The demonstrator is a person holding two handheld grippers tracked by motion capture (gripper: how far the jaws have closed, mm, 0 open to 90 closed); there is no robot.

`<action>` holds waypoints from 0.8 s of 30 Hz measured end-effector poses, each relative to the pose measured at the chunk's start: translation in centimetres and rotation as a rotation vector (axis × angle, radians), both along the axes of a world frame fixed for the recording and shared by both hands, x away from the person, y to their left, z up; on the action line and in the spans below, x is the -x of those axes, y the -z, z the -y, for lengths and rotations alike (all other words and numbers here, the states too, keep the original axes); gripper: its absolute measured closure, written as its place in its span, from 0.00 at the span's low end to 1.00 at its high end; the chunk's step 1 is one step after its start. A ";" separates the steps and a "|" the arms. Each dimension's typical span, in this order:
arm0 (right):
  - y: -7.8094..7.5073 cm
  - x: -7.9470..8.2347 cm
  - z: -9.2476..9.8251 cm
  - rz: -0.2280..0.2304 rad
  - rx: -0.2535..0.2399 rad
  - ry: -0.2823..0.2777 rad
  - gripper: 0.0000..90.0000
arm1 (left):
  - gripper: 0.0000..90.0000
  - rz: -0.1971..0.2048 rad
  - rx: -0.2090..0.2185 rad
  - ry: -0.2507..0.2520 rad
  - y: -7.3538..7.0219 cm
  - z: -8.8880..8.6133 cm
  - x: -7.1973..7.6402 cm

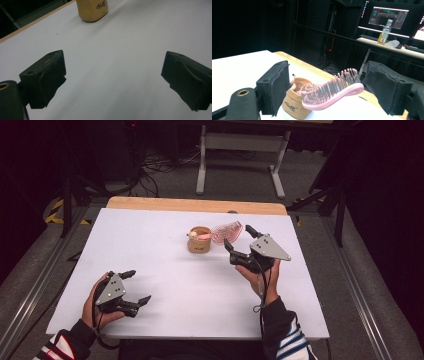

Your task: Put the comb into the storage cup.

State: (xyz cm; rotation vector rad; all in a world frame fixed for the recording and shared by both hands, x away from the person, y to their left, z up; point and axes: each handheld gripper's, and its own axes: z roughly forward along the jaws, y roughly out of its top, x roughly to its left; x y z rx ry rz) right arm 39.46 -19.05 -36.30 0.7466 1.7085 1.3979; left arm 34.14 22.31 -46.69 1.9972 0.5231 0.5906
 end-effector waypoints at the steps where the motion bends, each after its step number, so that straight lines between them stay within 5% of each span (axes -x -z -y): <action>1: 0.1 0.1 -0.1 -0.002 0.012 -0.002 0.21 | 0.07 0.001 0.001 0.001 0.0 0.0 0.0; 11: 0.1 0.4 0.0 -0.002 -0.016 -0.006 0.10 | 0.07 0.003 -0.002 0.002 0.0 0.0 0.0; 24: 0.2 0.8 -0.3 0.004 0.007 -0.008 0.05 | 0.07 0.003 0.000 0.002 -0.1 -0.1 0.0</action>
